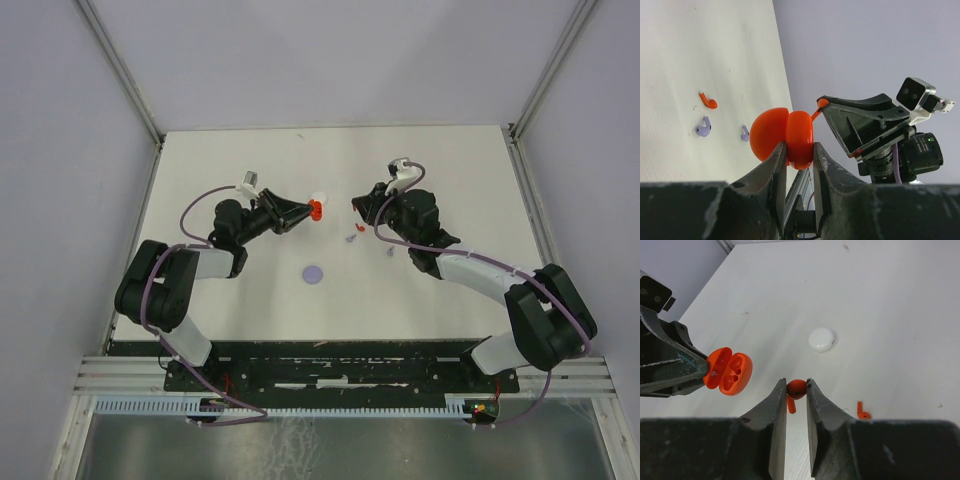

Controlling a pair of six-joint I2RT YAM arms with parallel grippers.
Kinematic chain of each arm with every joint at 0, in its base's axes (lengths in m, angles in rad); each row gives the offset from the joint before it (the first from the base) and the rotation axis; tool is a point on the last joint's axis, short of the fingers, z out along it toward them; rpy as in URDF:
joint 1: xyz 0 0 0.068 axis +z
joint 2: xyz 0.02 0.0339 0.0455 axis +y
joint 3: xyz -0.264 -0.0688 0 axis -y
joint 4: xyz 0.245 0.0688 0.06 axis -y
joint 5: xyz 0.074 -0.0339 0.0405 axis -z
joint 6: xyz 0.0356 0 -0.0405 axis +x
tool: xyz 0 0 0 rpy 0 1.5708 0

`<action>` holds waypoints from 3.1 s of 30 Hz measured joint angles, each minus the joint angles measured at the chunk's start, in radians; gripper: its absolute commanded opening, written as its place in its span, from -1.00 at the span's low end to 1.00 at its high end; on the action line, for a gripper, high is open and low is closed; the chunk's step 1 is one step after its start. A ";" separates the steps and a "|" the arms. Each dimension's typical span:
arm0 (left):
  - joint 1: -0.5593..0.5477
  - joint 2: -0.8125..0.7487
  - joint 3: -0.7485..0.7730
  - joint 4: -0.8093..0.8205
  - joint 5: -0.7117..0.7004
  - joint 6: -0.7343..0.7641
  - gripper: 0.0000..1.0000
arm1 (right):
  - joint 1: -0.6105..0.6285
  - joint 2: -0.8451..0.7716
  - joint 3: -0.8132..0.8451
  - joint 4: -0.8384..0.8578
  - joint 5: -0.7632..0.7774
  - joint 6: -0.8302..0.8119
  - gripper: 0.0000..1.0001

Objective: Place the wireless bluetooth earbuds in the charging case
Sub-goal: Pick up the earbud from the center of the board, then place the earbud in the charging case.

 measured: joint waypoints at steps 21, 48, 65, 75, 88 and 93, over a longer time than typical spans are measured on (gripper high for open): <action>-0.003 0.000 0.002 0.000 0.001 0.000 -0.94 | 0.000 -0.011 -0.005 0.031 -0.008 0.000 -0.80; -0.015 -0.074 -0.006 -0.007 0.004 -0.022 -0.94 | -0.002 -0.101 0.193 -0.397 0.021 0.041 -0.81; -0.016 -0.092 -0.007 -0.031 0.004 -0.022 -0.94 | -0.003 -0.101 0.200 -0.496 0.056 0.057 -0.82; -0.016 -0.092 -0.007 -0.032 0.004 -0.022 -0.94 | -0.003 -0.101 0.200 -0.496 0.058 0.057 -0.82; -0.016 -0.092 -0.007 -0.032 0.004 -0.022 -0.94 | -0.003 -0.101 0.200 -0.496 0.058 0.056 -0.81; -0.021 -0.092 -0.007 -0.032 0.005 -0.022 -0.94 | -0.003 -0.101 0.192 -0.453 0.039 0.055 -0.81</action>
